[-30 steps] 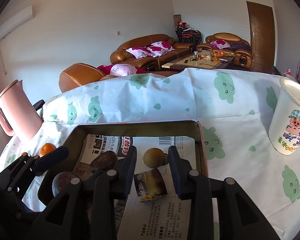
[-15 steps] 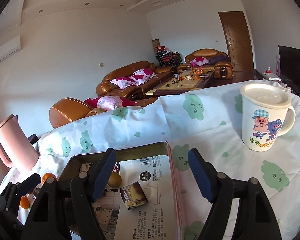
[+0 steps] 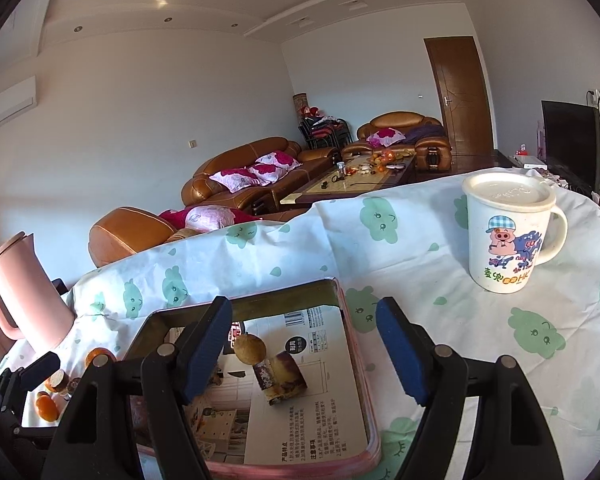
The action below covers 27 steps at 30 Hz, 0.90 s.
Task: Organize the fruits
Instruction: 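Withdraw both grippers from the tin tray toward the remaining items, then grasp a small tan round fruit with the left gripper while the right gripper grasps an orange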
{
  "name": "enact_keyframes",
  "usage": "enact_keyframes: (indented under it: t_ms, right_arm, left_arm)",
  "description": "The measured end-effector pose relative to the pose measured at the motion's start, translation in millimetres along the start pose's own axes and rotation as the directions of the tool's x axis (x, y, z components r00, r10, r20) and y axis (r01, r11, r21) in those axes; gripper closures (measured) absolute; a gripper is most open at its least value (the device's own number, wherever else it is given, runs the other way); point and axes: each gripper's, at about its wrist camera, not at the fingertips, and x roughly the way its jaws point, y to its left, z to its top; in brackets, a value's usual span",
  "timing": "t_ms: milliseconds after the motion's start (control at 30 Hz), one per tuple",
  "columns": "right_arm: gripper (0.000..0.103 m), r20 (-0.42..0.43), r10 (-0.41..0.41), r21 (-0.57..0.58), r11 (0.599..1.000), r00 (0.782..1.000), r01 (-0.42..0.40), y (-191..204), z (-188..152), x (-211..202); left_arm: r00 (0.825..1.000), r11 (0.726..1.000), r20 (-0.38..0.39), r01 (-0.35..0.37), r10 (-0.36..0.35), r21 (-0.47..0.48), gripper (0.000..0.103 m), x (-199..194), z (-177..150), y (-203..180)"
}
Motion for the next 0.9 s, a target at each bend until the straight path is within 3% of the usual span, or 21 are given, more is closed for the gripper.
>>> enact_keyframes:
  t_ms: [500, 900]
  right_arm:
    - [0.027, -0.024, 0.034, -0.058, 0.998, 0.999, -0.035, 48.6, -19.7, -15.8]
    - [0.027, -0.091, 0.132, -0.115, 0.983, 0.987, -0.142, 116.5, -42.0, -17.0]
  left_arm:
    - [0.999, 0.999, -0.027, -0.038, 0.037, -0.024, 0.0, -5.9, -11.2, 45.6]
    - [0.996, 0.995, -0.047, -0.083, 0.08, -0.061, 0.0, -8.4, -19.3, 106.7]
